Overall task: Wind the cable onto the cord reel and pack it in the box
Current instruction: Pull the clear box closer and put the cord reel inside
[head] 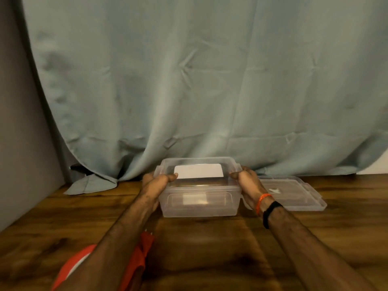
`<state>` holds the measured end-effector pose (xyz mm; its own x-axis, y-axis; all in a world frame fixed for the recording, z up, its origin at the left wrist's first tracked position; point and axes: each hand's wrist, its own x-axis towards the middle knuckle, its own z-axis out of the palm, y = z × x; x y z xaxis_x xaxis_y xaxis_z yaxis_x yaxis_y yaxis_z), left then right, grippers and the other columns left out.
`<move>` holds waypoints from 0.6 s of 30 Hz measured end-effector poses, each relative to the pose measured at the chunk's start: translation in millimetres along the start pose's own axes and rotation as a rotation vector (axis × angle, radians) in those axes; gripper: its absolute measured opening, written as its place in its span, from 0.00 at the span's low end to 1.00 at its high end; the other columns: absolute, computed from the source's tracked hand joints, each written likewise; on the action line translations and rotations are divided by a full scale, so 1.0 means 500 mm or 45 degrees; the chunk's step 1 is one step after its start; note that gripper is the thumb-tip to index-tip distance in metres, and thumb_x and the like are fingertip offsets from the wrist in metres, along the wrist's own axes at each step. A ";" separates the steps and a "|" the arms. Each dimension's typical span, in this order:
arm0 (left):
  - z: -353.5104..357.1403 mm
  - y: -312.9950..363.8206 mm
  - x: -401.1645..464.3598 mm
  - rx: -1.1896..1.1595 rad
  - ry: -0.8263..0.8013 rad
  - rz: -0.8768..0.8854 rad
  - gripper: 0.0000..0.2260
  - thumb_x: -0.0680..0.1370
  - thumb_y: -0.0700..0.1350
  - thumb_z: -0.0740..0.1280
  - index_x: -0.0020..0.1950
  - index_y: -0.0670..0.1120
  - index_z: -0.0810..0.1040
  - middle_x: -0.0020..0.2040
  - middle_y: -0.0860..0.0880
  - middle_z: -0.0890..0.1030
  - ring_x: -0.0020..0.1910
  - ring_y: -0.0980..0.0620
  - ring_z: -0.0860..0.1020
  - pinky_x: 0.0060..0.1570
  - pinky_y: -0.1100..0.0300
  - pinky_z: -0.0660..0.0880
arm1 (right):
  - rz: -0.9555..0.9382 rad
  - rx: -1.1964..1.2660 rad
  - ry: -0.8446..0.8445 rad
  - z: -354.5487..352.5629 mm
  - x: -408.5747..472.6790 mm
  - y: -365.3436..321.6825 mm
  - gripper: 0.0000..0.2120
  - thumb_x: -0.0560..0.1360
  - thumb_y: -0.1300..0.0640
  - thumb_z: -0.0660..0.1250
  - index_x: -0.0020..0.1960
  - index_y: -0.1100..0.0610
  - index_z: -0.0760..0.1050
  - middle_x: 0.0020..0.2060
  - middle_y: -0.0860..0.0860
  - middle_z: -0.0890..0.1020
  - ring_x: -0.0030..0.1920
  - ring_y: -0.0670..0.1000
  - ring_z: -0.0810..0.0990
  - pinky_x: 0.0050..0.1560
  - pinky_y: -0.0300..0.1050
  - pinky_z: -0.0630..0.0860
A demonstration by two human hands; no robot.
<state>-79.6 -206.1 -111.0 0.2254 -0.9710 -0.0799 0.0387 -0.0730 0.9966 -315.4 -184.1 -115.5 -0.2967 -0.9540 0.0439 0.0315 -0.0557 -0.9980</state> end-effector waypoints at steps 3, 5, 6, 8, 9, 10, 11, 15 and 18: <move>-0.017 0.015 -0.076 -0.032 -0.018 0.013 0.31 0.69 0.42 0.77 0.69 0.40 0.69 0.58 0.40 0.80 0.49 0.41 0.82 0.47 0.46 0.82 | -0.027 0.012 0.004 -0.024 -0.073 -0.026 0.10 0.74 0.67 0.63 0.49 0.56 0.79 0.42 0.53 0.84 0.42 0.53 0.81 0.38 0.44 0.76; -0.027 0.020 -0.134 -0.053 -0.050 0.022 0.30 0.70 0.41 0.77 0.69 0.40 0.70 0.56 0.40 0.81 0.47 0.42 0.83 0.39 0.51 0.82 | -0.036 0.004 0.003 -0.045 -0.129 -0.042 0.11 0.74 0.67 0.63 0.49 0.56 0.80 0.41 0.53 0.84 0.40 0.52 0.81 0.36 0.43 0.76; -0.032 0.020 -0.166 -0.064 -0.054 0.020 0.29 0.70 0.41 0.77 0.68 0.41 0.71 0.56 0.40 0.81 0.46 0.43 0.83 0.36 0.53 0.82 | -0.038 0.000 0.006 -0.057 -0.160 -0.047 0.11 0.74 0.67 0.63 0.49 0.57 0.81 0.40 0.52 0.84 0.39 0.52 0.81 0.37 0.44 0.77; -0.037 0.011 -0.217 -0.087 -0.026 0.002 0.28 0.69 0.40 0.77 0.66 0.40 0.71 0.55 0.40 0.82 0.47 0.42 0.83 0.38 0.52 0.82 | -0.043 -0.005 0.024 -0.074 -0.210 -0.051 0.09 0.74 0.67 0.63 0.48 0.58 0.80 0.42 0.54 0.84 0.42 0.53 0.81 0.42 0.48 0.78; -0.042 0.003 -0.246 -0.086 -0.014 -0.012 0.28 0.68 0.40 0.78 0.64 0.39 0.71 0.53 0.40 0.82 0.47 0.42 0.83 0.41 0.50 0.82 | -0.033 -0.017 0.042 -0.083 -0.241 -0.050 0.09 0.74 0.66 0.63 0.48 0.58 0.80 0.45 0.56 0.84 0.45 0.55 0.82 0.47 0.50 0.79; -0.046 -0.004 -0.268 -0.076 -0.011 -0.021 0.27 0.68 0.41 0.78 0.62 0.39 0.70 0.51 0.42 0.81 0.47 0.42 0.82 0.40 0.51 0.81 | -0.018 -0.026 0.054 -0.090 -0.264 -0.047 0.08 0.74 0.66 0.63 0.49 0.58 0.79 0.47 0.57 0.84 0.48 0.58 0.82 0.51 0.54 0.79; -0.053 -0.013 -0.295 -0.060 -0.009 -0.030 0.26 0.68 0.42 0.78 0.59 0.41 0.68 0.49 0.44 0.79 0.46 0.43 0.82 0.38 0.52 0.80 | -0.007 -0.031 0.063 -0.099 -0.292 -0.043 0.08 0.74 0.65 0.63 0.48 0.58 0.79 0.48 0.59 0.84 0.50 0.60 0.82 0.53 0.57 0.79; -0.073 -0.037 -0.372 -0.017 -0.016 -0.054 0.27 0.69 0.44 0.77 0.60 0.47 0.65 0.46 0.48 0.76 0.43 0.47 0.78 0.33 0.56 0.75 | 0.023 -0.035 0.037 -0.124 -0.367 -0.025 0.08 0.74 0.65 0.63 0.49 0.53 0.76 0.50 0.58 0.82 0.49 0.58 0.81 0.47 0.55 0.80; -0.082 -0.042 -0.408 0.013 -0.027 -0.044 0.31 0.70 0.43 0.77 0.68 0.43 0.66 0.53 0.45 0.77 0.42 0.49 0.77 0.32 0.57 0.74 | 0.036 -0.035 0.023 -0.139 -0.405 -0.017 0.09 0.74 0.64 0.63 0.52 0.54 0.76 0.49 0.54 0.82 0.47 0.53 0.80 0.39 0.47 0.76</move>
<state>-86.3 2.9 -116.4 0.2035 -0.9724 -0.1141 0.0364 -0.1089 0.9934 -322.0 29.9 -119.4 -0.3134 -0.9495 0.0150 0.0141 -0.0205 -0.9997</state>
